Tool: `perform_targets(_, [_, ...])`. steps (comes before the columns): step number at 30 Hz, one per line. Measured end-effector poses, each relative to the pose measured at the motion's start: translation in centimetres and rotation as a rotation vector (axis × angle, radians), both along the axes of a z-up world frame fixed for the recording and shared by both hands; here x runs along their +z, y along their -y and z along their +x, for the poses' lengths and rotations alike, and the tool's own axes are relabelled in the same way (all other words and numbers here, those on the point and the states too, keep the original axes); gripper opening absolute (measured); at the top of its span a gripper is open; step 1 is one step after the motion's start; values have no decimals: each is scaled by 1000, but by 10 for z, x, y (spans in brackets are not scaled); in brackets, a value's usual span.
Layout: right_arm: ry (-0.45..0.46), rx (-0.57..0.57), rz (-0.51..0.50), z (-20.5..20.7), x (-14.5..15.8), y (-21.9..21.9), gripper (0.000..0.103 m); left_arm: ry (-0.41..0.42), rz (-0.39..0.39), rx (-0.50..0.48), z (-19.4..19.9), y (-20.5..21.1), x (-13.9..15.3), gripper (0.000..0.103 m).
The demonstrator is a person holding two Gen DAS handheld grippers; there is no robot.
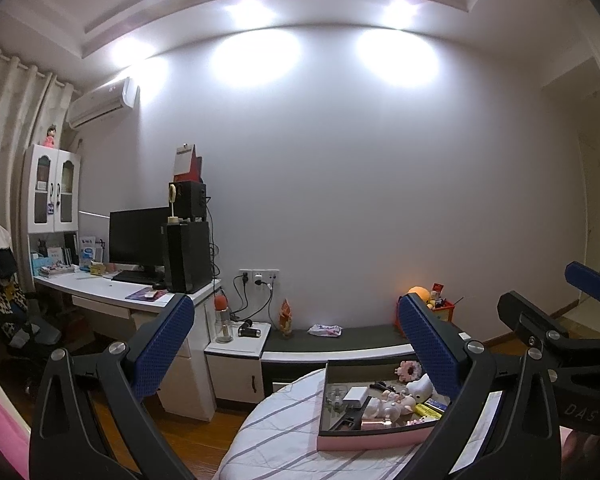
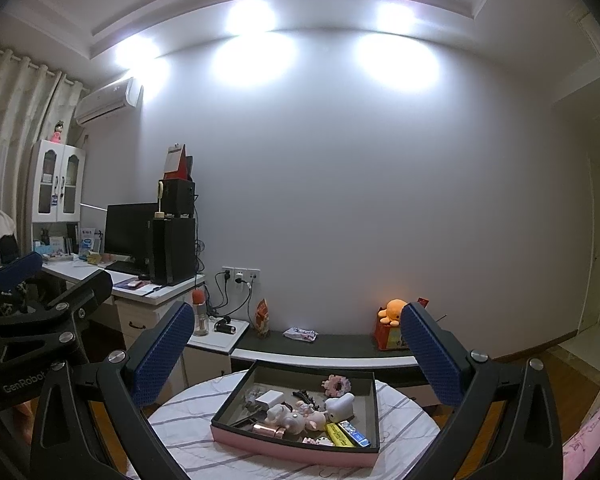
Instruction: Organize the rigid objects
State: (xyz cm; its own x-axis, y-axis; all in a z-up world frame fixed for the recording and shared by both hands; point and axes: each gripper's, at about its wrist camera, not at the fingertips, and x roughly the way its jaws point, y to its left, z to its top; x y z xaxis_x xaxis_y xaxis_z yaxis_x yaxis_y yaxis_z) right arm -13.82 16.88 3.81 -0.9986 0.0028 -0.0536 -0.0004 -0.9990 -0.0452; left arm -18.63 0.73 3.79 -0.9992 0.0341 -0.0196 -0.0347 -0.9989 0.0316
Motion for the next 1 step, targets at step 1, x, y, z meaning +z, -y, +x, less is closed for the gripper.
perform_targets(1, [1, -1, 0, 0, 0, 0, 103, -1, -1, 2, 0, 0, -1, 103])
